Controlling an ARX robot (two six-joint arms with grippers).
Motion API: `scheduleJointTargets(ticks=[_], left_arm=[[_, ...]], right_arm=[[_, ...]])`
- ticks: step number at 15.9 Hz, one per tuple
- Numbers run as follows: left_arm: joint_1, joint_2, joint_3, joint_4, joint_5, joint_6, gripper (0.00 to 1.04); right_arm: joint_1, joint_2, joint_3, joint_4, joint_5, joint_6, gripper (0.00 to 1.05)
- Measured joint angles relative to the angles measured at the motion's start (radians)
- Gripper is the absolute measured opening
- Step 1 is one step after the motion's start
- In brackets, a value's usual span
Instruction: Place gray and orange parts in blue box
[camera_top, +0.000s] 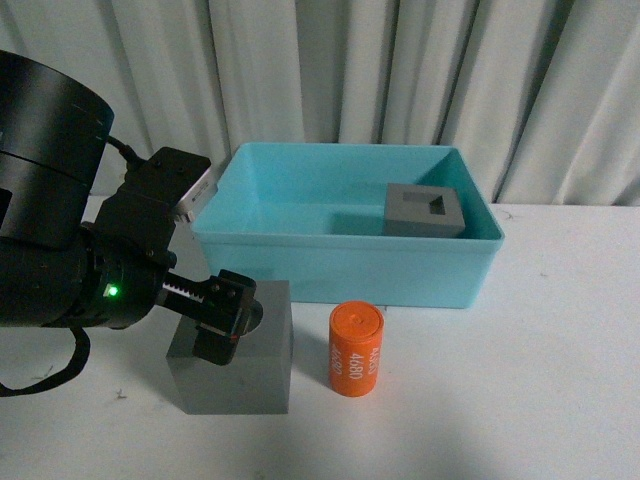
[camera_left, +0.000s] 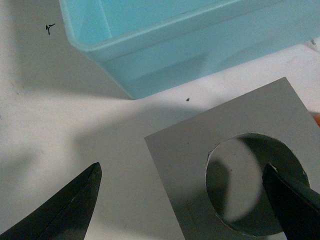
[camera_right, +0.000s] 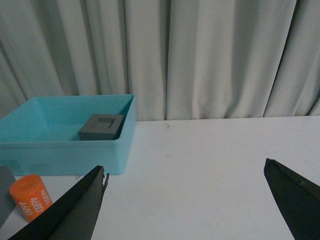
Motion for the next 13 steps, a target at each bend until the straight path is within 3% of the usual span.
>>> scheduleJointTargets(ticks=[6, 7, 8, 10, 13], left_arm=[[0.003, 0.048, 0.025, 0.002, -0.006, 0.000, 0.95], [0.000, 0.056, 0.029, -0.003, -0.003, -0.004, 0.63], [-0.006, 0.056, 0.031, -0.014, -0.007, -0.022, 0.40], [-0.011, 0.050, 0.034, -0.030, 0.006, -0.042, 0.26], [-0.016, -0.006, 0.027, -0.099, 0.011, -0.053, 0.22]], right_arm=[[0.000, 0.000, 0.000, 0.000, 0.000, 0.000, 0.98], [0.000, 0.000, 0.000, 0.000, 0.000, 0.000, 0.98], [0.000, 0.000, 0.000, 0.000, 0.000, 0.000, 0.98], [0.000, 0.000, 0.000, 0.000, 0.000, 0.000, 0.98], [0.000, 0.000, 0.000, 0.000, 0.000, 0.000, 0.98]])
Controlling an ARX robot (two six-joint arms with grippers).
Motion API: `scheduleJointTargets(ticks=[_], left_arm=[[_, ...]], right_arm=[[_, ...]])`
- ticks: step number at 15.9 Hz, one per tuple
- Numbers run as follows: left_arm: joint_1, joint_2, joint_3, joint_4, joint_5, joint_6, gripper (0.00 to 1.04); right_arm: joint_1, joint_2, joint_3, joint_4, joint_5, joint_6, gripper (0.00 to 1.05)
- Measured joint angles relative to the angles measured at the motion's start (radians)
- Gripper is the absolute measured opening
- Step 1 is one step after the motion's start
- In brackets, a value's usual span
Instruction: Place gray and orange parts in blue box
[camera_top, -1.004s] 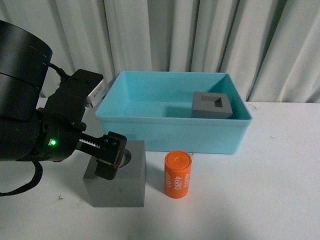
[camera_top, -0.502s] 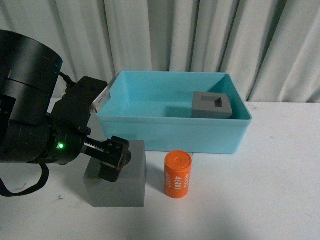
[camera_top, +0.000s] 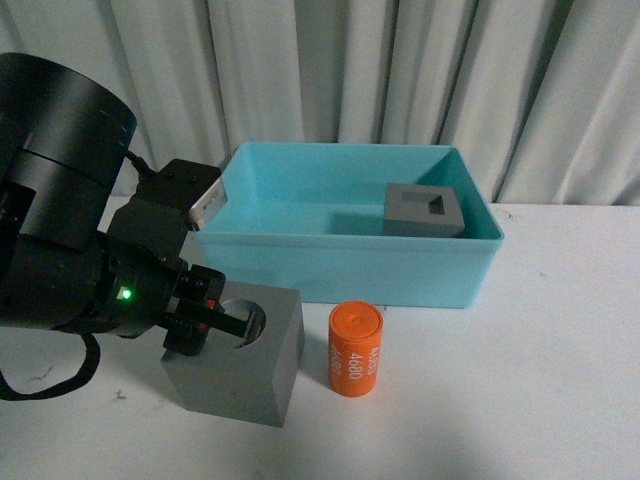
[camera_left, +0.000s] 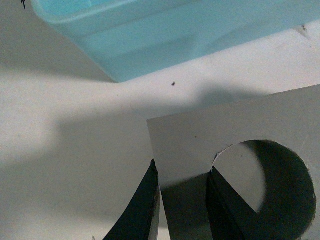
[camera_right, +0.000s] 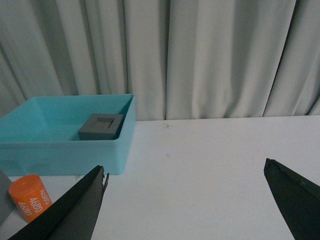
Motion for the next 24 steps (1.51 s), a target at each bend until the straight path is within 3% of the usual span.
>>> scheduleJointTargets(ticks=[3, 6, 15, 24], left_arm=[[0.016, -0.149, 0.030, -0.208, 0.065, -0.063, 0.21], [0.018, -0.299, 0.218, -0.273, 0.125, -0.103, 0.21], [-0.006, 0.143, 0.637, -0.187, 0.009, 0.085, 0.21], [0.041, 0.317, 0.665, -0.150, -0.041, 0.163, 0.21]], right_arm=[[0.000, 0.000, 0.000, 0.000, 0.000, 0.000, 0.98], [0.000, 0.000, 0.000, 0.000, 0.000, 0.000, 0.98], [0.000, 0.000, 0.000, 0.000, 0.000, 0.000, 0.98], [0.000, 0.000, 0.000, 0.000, 0.000, 0.000, 0.98]])
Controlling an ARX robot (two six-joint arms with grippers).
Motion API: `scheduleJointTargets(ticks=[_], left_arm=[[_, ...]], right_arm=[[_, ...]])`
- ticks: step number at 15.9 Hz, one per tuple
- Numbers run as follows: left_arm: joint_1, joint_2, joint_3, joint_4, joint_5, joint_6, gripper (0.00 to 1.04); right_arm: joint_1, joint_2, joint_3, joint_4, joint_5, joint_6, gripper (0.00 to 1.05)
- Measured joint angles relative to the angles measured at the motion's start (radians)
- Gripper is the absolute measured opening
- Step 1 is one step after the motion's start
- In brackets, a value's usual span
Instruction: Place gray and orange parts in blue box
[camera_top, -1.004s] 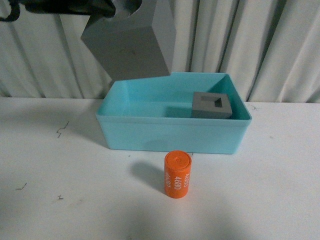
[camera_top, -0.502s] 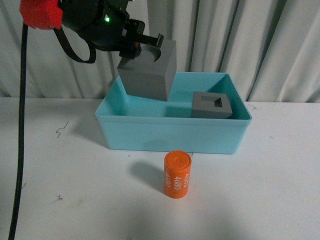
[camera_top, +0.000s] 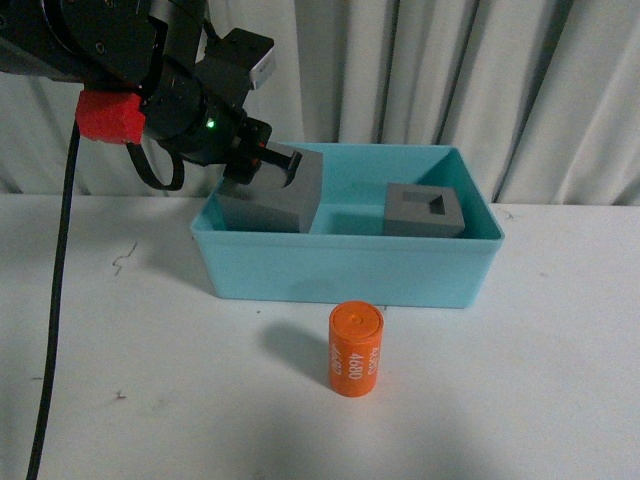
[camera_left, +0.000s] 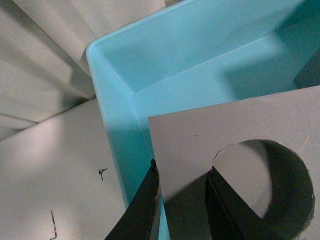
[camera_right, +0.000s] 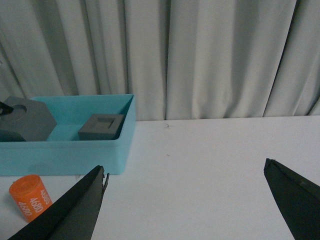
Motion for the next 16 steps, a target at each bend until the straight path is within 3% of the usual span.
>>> scheduleJointTargets(ticks=[6, 11, 12, 14, 16], left_arm=[[0.021, 0.023, 0.014, 0.011, -0.003, 0.003, 0.22], [0.059, -0.043, -0.046, -0.013, 0.043, -0.040, 0.85], [0.087, -0.135, -0.088, -0.053, 0.100, -0.100, 0.99], [0.160, -0.399, -0.221, -0.084, 0.262, -0.204, 0.98], [0.343, -0.757, -0.475, -0.188, 0.484, -0.288, 0.98]], right_arm=[[0.000, 0.000, 0.000, 0.000, 0.000, 0.000, 0.98], [0.000, 0.000, 0.000, 0.000, 0.000, 0.000, 0.98], [0.000, 0.000, 0.000, 0.000, 0.000, 0.000, 0.98], [0.000, 0.000, 0.000, 0.000, 0.000, 0.000, 0.98], [0.000, 0.000, 0.000, 0.000, 0.000, 0.000, 0.98]])
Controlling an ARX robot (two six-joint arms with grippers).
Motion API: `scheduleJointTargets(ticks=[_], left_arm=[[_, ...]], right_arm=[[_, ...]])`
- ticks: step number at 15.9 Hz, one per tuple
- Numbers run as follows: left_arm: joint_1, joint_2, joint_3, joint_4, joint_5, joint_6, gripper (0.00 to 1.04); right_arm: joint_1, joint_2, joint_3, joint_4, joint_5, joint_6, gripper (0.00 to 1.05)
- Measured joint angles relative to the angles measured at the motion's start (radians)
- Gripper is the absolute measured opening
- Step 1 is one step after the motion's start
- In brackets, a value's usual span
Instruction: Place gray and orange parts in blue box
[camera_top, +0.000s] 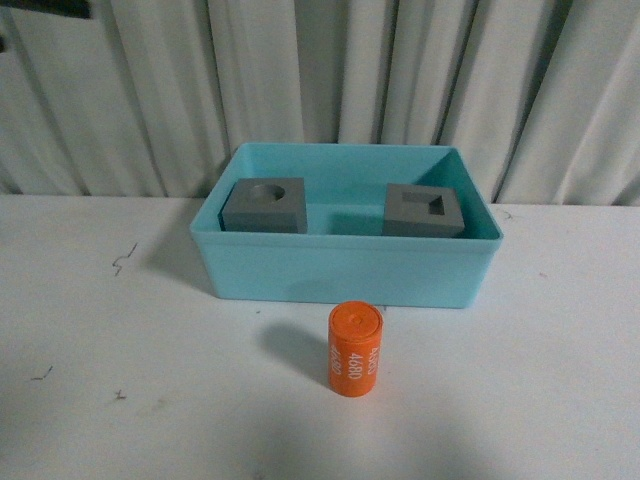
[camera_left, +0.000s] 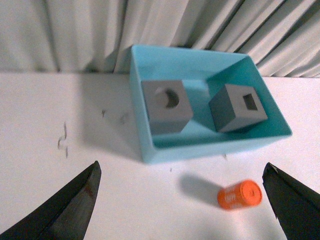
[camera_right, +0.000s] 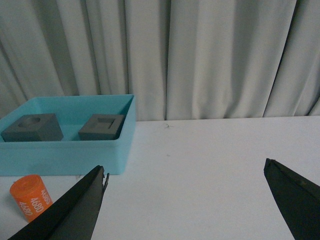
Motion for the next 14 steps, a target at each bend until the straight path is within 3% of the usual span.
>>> scheduleJointTargets(ticks=[3, 5, 7, 8, 9, 10, 11, 14], left_arm=[[0.417, -0.392, -0.404, -0.342, 0.174, 0.090, 0.98], [0.735, -0.530, -0.499, -0.553, 0.267, 0.272, 0.98], [0.855, -0.536, -0.520, -0.481, 0.301, 0.309, 0.97], [0.847, -0.636, -0.662, -0.121, 0.372, 0.259, 0.87], [0.762, -0.836, -0.851, 0.169, 0.398, 0.168, 0.74], [0.685, -0.941, -0.923, 0.329, 0.353, 0.119, 0.63], [0.621, -1.025, -0.936, 0.391, 0.282, 0.093, 0.52], [0.384, -1.220, -0.966, 0.261, 0.047, 0.058, 0.14]], right_arm=[[0.000, 0.000, 0.000, 0.000, 0.000, 0.000, 0.98], [0.000, 0.000, 0.000, 0.000, 0.000, 0.000, 0.98], [0.000, 0.000, 0.000, 0.000, 0.000, 0.000, 0.98], [0.000, 0.000, 0.000, 0.000, 0.000, 0.000, 0.98], [0.000, 0.001, 0.000, -0.002, -0.003, 0.000, 0.98], [0.000, 0.000, 0.000, -0.001, -0.001, 0.000, 0.98], [0.000, 0.000, 0.000, 0.000, 0.000, 0.000, 0.98], [0.000, 0.000, 0.000, 0.000, 0.000, 0.000, 0.98]])
